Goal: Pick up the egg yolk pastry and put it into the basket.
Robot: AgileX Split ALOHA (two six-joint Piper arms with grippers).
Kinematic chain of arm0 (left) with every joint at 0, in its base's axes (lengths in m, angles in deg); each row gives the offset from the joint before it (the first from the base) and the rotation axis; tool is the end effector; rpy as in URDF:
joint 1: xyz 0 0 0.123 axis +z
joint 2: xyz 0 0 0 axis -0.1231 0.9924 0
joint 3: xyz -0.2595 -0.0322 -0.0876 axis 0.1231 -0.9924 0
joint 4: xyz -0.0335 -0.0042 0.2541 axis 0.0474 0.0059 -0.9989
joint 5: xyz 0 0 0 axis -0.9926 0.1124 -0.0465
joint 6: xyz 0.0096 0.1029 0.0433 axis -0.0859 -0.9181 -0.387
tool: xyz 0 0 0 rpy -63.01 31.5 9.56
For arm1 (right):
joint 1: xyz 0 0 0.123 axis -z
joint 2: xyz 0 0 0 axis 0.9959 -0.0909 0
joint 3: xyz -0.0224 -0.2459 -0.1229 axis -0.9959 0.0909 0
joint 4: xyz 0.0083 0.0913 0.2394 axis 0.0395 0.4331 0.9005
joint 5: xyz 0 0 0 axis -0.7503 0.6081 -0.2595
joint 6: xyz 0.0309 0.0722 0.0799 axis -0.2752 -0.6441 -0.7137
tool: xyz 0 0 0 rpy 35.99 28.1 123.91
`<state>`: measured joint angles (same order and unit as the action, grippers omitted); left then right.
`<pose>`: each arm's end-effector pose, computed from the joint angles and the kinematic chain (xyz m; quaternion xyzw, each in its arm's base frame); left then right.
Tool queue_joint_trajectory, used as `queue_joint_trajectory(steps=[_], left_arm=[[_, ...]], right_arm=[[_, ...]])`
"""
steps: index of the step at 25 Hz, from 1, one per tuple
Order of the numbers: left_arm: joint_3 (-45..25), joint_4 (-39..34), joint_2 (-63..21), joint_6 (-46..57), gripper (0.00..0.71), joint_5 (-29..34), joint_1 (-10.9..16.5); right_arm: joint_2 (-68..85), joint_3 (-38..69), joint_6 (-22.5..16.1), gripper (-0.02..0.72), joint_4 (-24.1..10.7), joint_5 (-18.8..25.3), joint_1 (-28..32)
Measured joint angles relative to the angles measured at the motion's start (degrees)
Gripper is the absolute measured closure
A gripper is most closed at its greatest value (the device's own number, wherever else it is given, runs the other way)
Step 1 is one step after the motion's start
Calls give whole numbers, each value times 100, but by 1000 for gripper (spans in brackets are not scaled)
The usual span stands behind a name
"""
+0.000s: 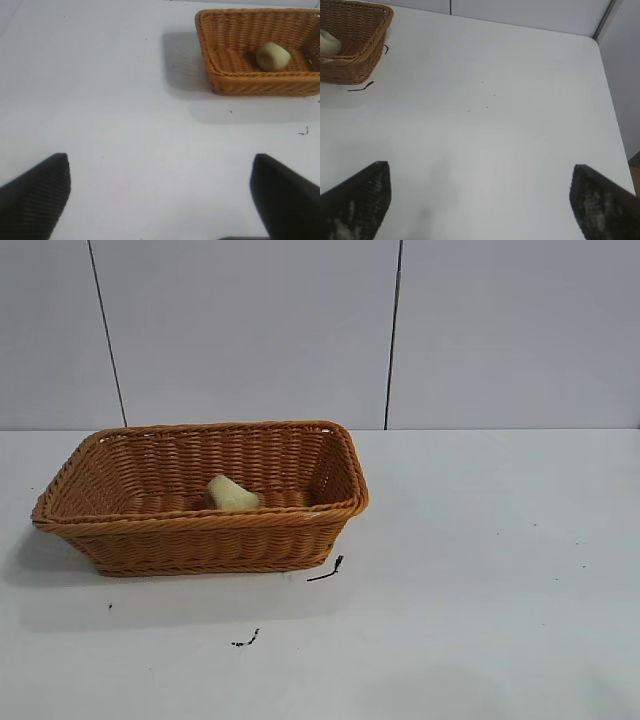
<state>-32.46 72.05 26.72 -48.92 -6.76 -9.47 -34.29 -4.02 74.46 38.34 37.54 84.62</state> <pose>0.0274 0.0064 0.2699 -0.0111 0.8543 0.0111 0.5195 0.0283 0.0029 0.2741 -0.0381 0.8413 -0.0077 0.5391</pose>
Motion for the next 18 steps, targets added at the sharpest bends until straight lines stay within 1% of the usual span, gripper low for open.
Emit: queue_joint_trajectory(steps=[18], left_arm=[[0,0,0,0,14,0,0]], right_arm=[[0,0,-19,31,-51,0,7]])
